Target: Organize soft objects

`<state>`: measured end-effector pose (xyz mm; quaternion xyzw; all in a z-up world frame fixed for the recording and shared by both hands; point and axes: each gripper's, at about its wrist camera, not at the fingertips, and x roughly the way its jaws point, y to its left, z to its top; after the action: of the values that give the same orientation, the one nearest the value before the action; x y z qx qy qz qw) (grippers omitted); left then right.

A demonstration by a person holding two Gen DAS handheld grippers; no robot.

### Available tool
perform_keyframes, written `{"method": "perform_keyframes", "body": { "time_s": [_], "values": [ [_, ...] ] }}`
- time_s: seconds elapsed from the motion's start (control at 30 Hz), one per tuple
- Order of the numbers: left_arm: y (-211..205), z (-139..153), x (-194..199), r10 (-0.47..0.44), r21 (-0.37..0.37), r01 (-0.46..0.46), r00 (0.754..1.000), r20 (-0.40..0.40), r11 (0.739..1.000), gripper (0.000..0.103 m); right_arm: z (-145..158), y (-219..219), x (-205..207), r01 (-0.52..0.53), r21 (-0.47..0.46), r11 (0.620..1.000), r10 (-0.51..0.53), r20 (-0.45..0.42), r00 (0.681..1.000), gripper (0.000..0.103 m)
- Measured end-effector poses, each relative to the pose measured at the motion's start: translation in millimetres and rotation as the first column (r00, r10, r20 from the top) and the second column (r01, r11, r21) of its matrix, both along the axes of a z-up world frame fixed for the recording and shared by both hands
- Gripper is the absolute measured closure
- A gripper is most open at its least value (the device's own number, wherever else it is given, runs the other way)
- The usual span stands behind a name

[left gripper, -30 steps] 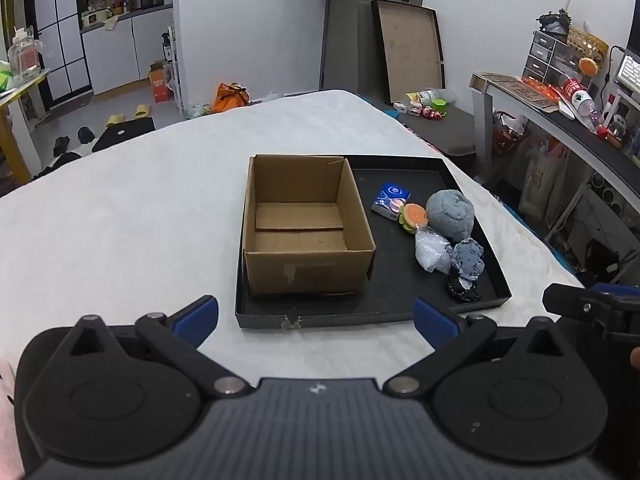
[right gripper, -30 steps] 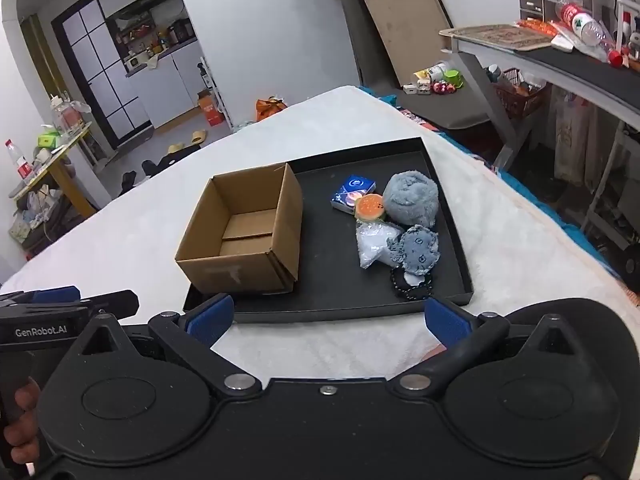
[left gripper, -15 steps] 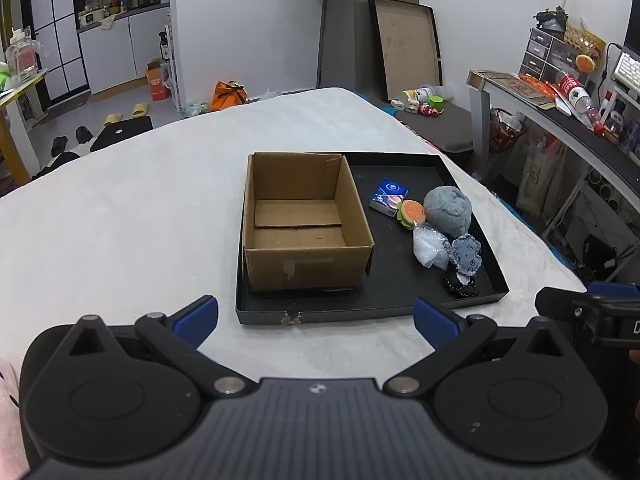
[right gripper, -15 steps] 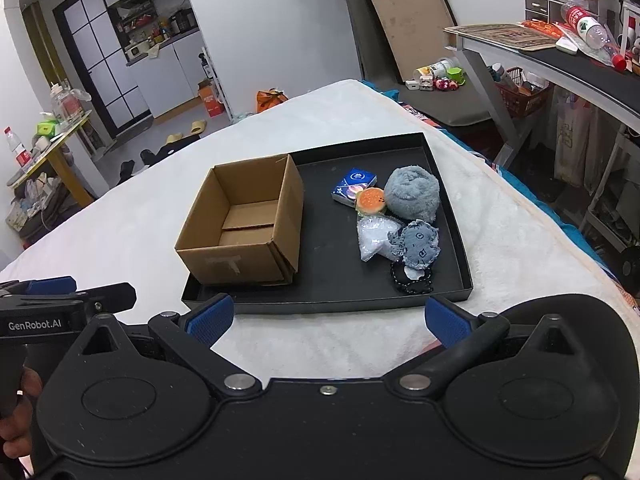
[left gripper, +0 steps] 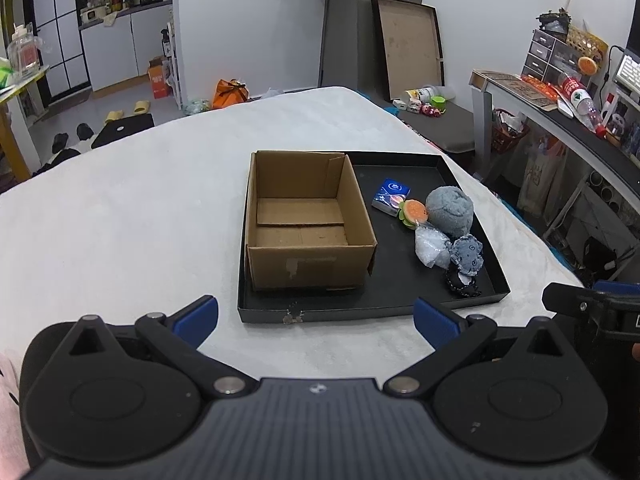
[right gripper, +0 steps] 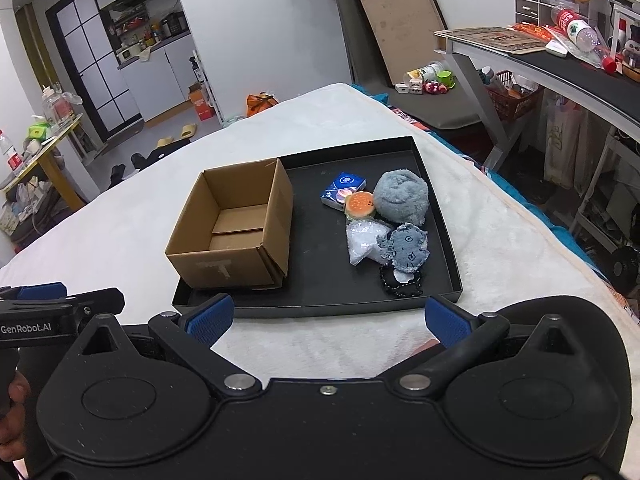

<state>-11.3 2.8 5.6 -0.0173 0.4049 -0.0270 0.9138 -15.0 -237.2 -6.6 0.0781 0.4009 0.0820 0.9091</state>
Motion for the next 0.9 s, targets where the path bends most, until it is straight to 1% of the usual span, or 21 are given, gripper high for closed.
{"method": "perform_keyframes", "body": {
  "time_s": [0.07,0.17,0.23,0.33,0.9],
  "values": [
    [0.0,-1.1,-0.2,0.0,0.003,0.0,1.0,-0.002,1.0,0.0,0.3,-0.4,0.5,0.001,-0.002,1.0,-0.001,0.001,1.0,0.0],
    [1.9,-1.0,0.2,-0.001,-0.031,0.001,1.0,-0.011,1.0,0.0,0.3,-0.1,0.7,0.004,-0.007,1.0,-0.004,0.003,1.0,0.0],
    [0.6,-0.3,-0.2,-0.004,-0.019,0.004,1.0,-0.009,1.0,0.0,-0.3,1.2,1.1,0.004,-0.013,1.0,-0.004,0.002,1.0,0.0],
    [1.3,0.0,-0.3,-0.004,-0.028,0.004,1.0,-0.01,1.0,0.0,-0.7,2.8,0.2,0.003,-0.013,1.0,-0.003,0.003,1.0,0.0],
    [0.0,-1.1,-0.1,-0.008,-0.023,0.007,1.0,-0.015,1.0,0.0,-3.3,1.7,-0.3,0.019,-0.013,1.0,-0.019,0.001,1.0,0.0]
  ]
}}
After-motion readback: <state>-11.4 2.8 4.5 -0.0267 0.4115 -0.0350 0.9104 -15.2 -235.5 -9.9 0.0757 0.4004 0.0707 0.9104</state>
